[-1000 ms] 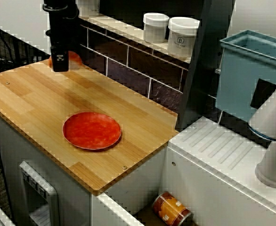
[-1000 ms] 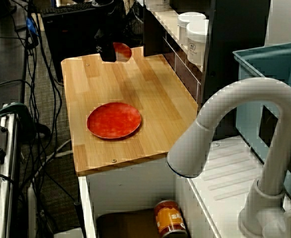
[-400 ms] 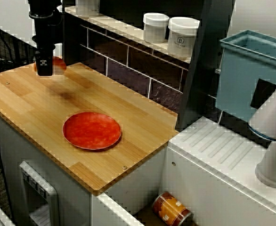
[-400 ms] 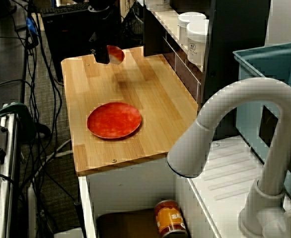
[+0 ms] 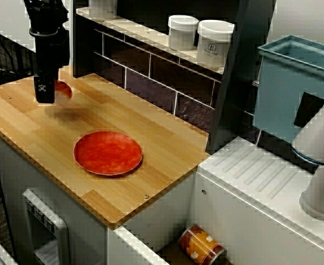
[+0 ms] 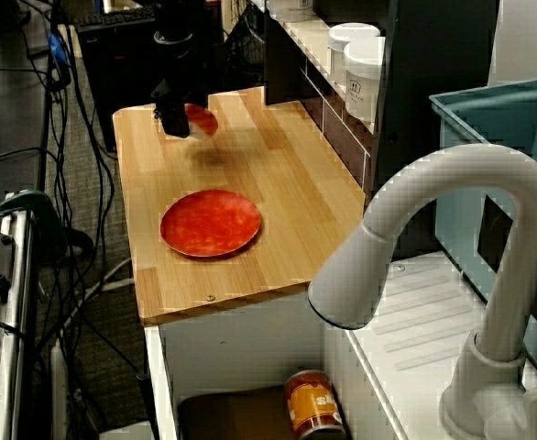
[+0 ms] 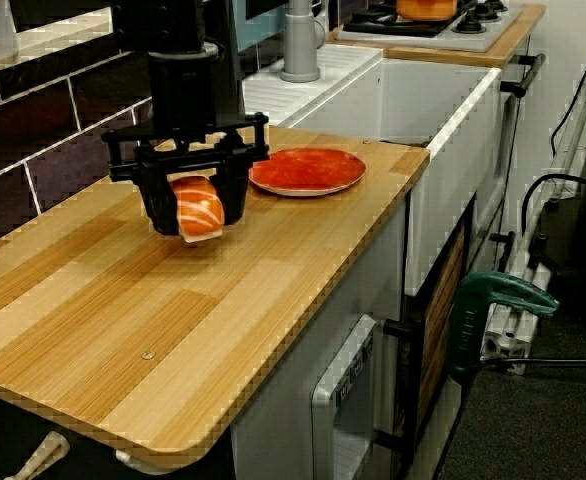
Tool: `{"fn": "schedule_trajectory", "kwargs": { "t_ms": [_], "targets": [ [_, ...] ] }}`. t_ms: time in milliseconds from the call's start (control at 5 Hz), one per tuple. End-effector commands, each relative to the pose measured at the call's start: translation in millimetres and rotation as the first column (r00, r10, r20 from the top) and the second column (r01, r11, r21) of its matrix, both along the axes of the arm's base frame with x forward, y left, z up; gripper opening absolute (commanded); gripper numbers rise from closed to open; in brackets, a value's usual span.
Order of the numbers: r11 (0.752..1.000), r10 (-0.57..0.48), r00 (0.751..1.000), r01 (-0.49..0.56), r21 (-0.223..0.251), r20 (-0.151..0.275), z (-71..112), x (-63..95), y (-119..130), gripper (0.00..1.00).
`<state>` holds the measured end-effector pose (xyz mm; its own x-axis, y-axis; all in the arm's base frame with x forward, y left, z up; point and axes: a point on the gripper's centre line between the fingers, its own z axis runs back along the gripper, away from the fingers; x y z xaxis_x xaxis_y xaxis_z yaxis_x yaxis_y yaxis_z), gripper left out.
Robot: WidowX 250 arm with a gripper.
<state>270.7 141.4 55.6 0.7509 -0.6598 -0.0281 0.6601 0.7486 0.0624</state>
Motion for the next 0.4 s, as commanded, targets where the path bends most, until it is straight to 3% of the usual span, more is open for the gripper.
{"fn": "schedule_trajectory", "kwargs": {
  "t_ms": [0,200],
  "targets": [
    [0.997,-0.06,0.997,0.058,0.043,0.039,8.3,-8.1,-2.9,0.0],
    [0.998,-0.044,0.999,0.043,0.04,0.021,8.7,-5.6,-1.4,1.0]
  ]
}}
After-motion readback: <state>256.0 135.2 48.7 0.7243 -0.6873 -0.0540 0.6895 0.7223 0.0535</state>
